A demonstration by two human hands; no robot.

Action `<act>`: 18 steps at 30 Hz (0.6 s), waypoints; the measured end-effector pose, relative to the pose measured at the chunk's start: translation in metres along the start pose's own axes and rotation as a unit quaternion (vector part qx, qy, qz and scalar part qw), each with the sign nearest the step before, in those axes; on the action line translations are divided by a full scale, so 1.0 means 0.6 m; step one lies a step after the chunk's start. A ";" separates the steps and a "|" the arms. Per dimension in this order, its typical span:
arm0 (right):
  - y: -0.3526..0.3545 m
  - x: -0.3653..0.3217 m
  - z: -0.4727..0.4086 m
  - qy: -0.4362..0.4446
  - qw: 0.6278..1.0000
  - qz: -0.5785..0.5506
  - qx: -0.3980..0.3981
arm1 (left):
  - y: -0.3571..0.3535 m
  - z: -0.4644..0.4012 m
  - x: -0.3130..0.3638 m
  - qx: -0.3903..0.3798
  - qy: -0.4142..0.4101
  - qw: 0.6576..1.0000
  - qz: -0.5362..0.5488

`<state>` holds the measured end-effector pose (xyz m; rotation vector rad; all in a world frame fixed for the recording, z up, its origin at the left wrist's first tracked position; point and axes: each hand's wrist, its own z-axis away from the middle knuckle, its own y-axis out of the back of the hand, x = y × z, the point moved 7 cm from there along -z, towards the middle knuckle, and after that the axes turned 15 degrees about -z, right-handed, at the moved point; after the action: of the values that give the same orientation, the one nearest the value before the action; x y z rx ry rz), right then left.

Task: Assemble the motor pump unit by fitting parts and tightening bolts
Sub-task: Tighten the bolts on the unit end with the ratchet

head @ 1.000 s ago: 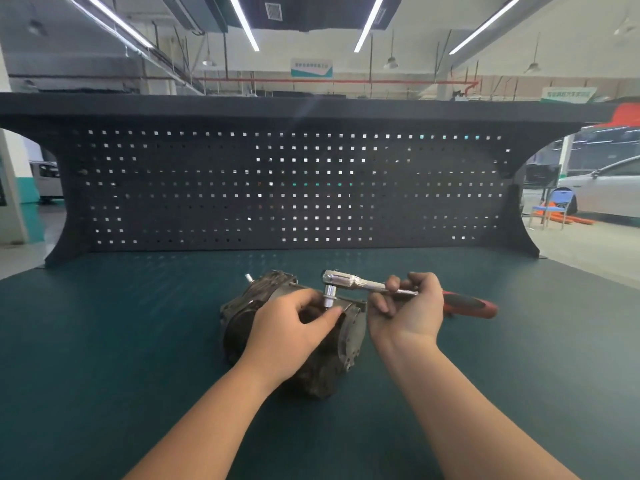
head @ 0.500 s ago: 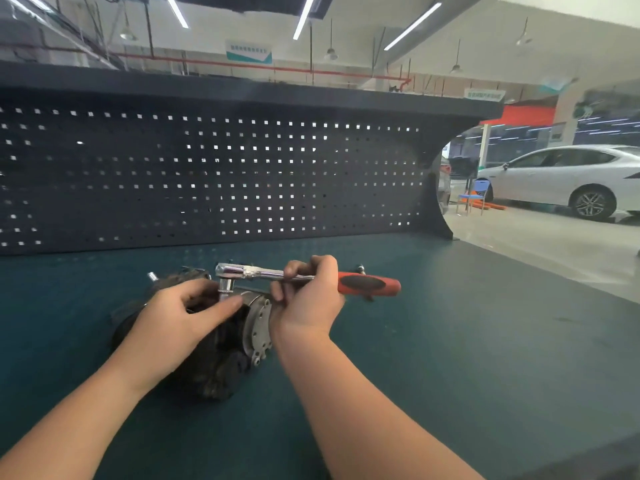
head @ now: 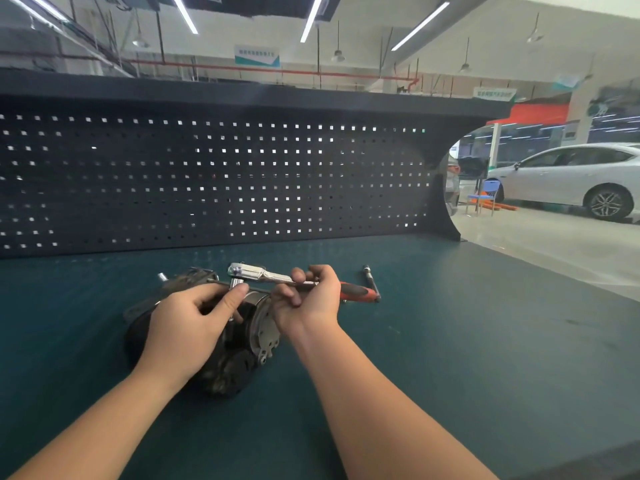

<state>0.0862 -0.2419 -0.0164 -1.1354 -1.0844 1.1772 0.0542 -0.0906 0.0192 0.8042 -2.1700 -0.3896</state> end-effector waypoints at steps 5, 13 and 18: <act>0.005 0.003 -0.014 -0.042 0.999 -0.028 -0.011 | -0.004 -0.001 0.004 0.004 -0.012 1.000 -0.005; -0.008 -0.005 0.004 0.020 0.999 -0.006 -0.027 | -0.011 -0.002 -0.003 -0.022 -0.004 1.000 -0.015; -0.033 -0.015 0.036 0.121 0.989 0.051 -0.063 | -0.008 0.003 -0.003 -0.022 0.010 1.000 0.005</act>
<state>0.0661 -0.2501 0.0055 -1.4074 -0.9311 1.0289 0.0557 -0.0931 0.0143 0.7702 -2.1389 -0.4220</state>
